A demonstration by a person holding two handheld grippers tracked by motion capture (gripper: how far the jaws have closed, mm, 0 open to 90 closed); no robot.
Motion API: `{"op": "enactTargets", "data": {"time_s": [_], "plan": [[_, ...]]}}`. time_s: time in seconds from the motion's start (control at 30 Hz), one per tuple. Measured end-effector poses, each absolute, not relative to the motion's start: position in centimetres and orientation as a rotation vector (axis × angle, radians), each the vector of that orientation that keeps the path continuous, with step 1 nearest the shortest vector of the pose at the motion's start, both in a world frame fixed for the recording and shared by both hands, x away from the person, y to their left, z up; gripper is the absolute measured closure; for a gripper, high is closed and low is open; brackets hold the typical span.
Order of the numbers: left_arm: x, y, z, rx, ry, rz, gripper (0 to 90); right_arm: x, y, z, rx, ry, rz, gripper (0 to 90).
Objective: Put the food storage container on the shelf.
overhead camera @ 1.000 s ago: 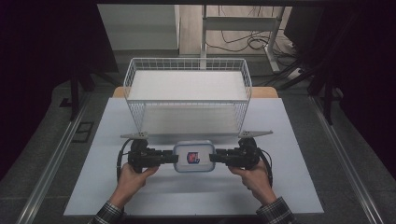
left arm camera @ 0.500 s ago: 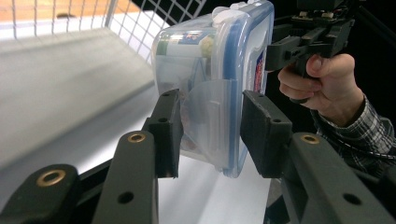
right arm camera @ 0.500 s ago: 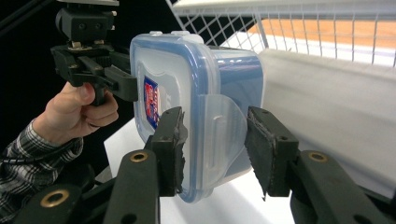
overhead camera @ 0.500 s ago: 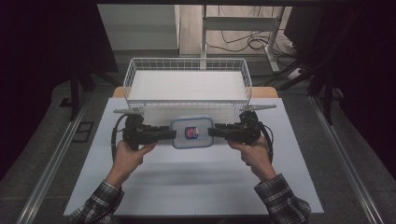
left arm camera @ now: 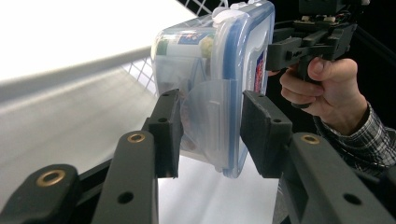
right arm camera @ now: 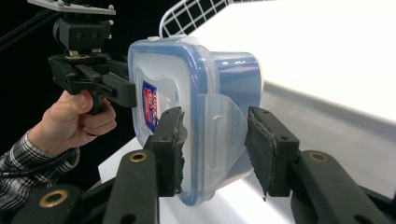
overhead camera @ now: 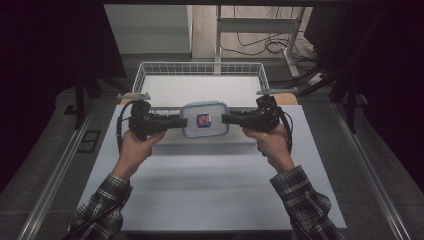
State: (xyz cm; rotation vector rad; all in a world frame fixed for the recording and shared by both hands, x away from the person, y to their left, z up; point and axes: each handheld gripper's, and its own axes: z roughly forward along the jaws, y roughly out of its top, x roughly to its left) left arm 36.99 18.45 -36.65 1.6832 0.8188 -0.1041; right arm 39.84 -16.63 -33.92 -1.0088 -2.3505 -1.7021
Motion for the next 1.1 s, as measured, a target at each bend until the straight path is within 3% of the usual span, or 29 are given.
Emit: {"op": "enactTargets", "data": {"time_s": [0.5,0.97,1.1], "plan": [[42.7,19.1,-33.6,1.666,0.820,-0.118,59.5,44.7,-16.1,-30.8,-1.045,-2.326,-1.757,56.9],[45.5,19.3,-34.8,1.651,0.905,-0.150,58.7,48.0,-15.6,-32.8,-1.122,-2.255,-1.712,56.6],[45.6,19.2,-34.9,1.649,0.908,-0.104,57.7,48.3,-15.5,-33.0,-1.133,-2.239,-1.716,56.3]]}}
